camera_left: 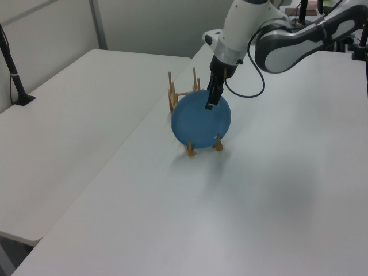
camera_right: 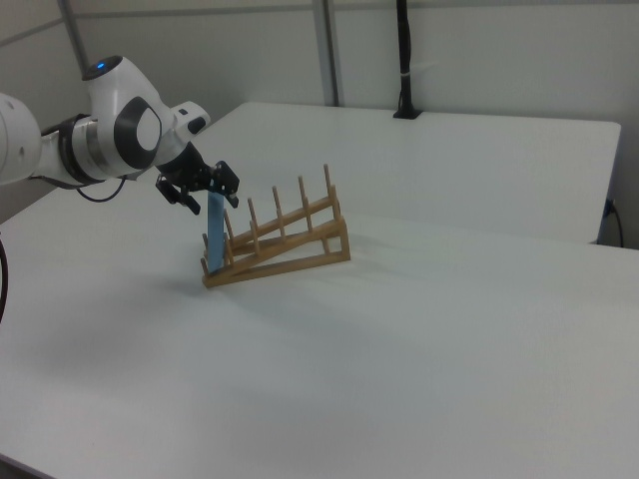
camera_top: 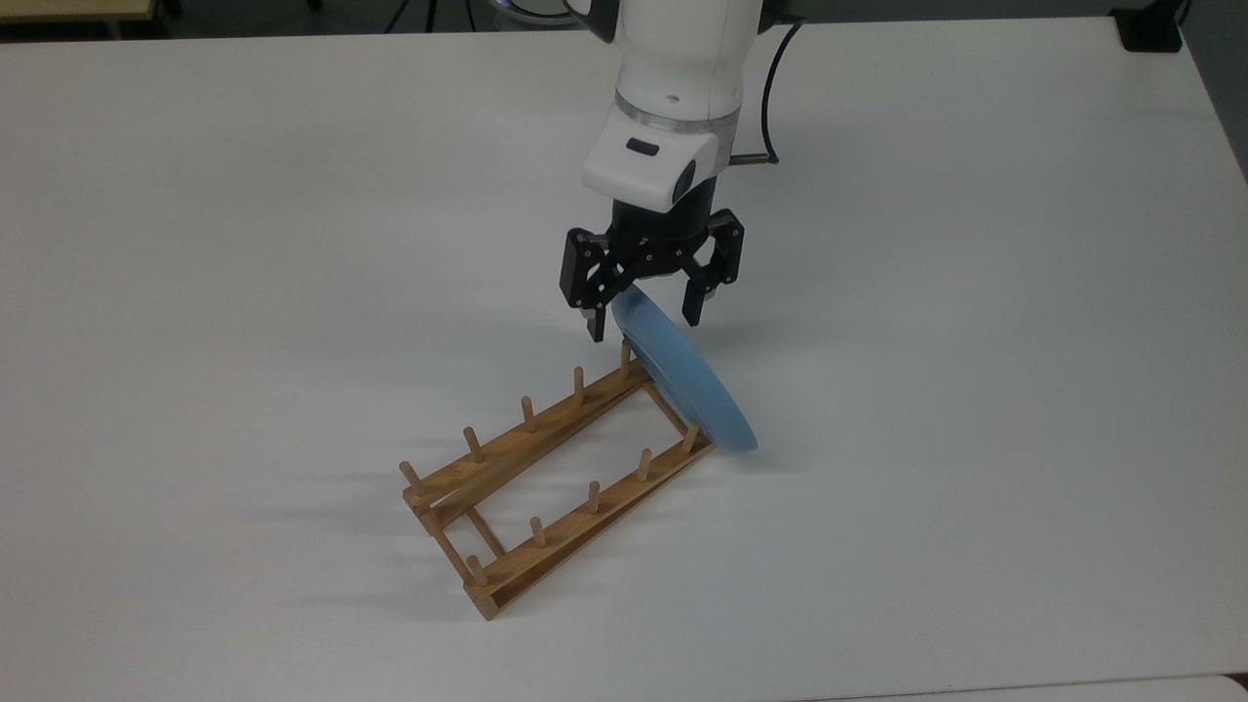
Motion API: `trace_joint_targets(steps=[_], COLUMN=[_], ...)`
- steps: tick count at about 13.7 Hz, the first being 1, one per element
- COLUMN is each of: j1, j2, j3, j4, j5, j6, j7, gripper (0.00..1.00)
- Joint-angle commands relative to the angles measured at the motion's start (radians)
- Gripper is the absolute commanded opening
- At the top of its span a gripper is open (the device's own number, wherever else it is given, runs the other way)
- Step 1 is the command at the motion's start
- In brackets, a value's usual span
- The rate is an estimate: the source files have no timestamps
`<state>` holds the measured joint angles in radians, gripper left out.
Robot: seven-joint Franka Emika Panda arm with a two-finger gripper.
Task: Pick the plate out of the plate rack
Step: 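Close the gripper on the blue plate's rim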
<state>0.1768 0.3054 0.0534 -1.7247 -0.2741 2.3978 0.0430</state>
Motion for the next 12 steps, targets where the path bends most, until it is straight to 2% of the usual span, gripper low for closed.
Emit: trace_joint_targets(steps=[1, 2, 3, 4, 12], j1=[0.013, 0.012, 0.013, 0.013, 0.006], j2=[0.012, 0.012, 0.012, 0.012, -0.012], j3=[-0.009, -0.009, -0.009, -0.009, -0.009], j4=[0.046, 0.054, 0.054, 0.054, 0.053], j5=[-0.016, -0.01, -0.011, -0.011, -0.02], j6=[0.009, 0.009, 0.009, 0.009, 0.006], j7=[0.061, 0.066, 0.066, 0.066, 0.049], gripper=[0.34, 0.18, 0.06, 0.0, 0.0])
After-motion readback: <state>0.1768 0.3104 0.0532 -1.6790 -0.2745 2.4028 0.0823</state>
